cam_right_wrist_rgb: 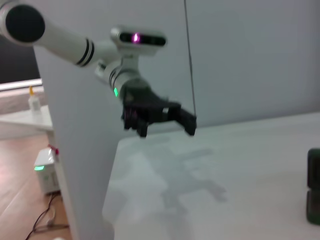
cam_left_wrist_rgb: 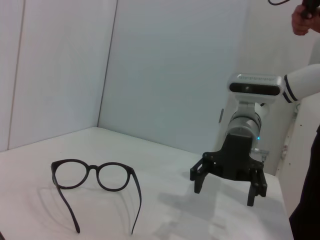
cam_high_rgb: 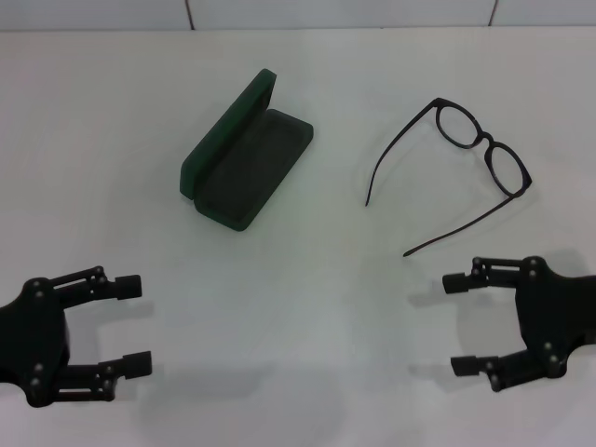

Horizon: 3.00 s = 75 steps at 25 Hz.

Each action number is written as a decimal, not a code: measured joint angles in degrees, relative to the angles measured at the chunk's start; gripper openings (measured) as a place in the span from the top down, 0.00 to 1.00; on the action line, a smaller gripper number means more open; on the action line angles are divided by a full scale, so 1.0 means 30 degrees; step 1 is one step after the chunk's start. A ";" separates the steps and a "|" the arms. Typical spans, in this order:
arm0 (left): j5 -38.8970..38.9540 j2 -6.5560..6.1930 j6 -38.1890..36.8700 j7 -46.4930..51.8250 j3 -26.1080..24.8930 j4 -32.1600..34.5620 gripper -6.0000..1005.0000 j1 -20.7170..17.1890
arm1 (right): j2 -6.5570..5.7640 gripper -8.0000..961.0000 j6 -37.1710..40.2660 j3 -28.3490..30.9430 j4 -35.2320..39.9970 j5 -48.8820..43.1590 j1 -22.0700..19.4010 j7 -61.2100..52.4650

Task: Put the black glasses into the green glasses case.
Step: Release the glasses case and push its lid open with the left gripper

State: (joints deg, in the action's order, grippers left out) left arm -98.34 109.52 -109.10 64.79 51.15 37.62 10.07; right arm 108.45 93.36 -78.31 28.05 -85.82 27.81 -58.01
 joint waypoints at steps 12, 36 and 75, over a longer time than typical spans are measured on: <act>-0.0135 -0.0424 -0.0030 0.0019 0.0000 0.0676 0.15 0.0101 | 0.0008 0.08 -0.0205 -0.0080 0.0022 -0.0662 0.0185 0.0103; -0.1766 0.0806 0.5861 1.1823 -0.5226 -0.0112 0.16 0.5092 | 0.0874 0.08 0.0004 0.0494 0.0312 -0.1016 0.0265 0.0002; -1.3446 0.3358 1.4409 2.2311 0.1999 0.5431 0.17 0.9911 | 0.1299 0.08 -0.0155 0.0350 0.0316 -0.1510 0.0275 0.0000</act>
State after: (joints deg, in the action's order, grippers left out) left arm -138.67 119.59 -65.88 131.72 57.15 53.91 39.80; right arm 112.35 92.89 -77.26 29.00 -90.35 28.64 -58.01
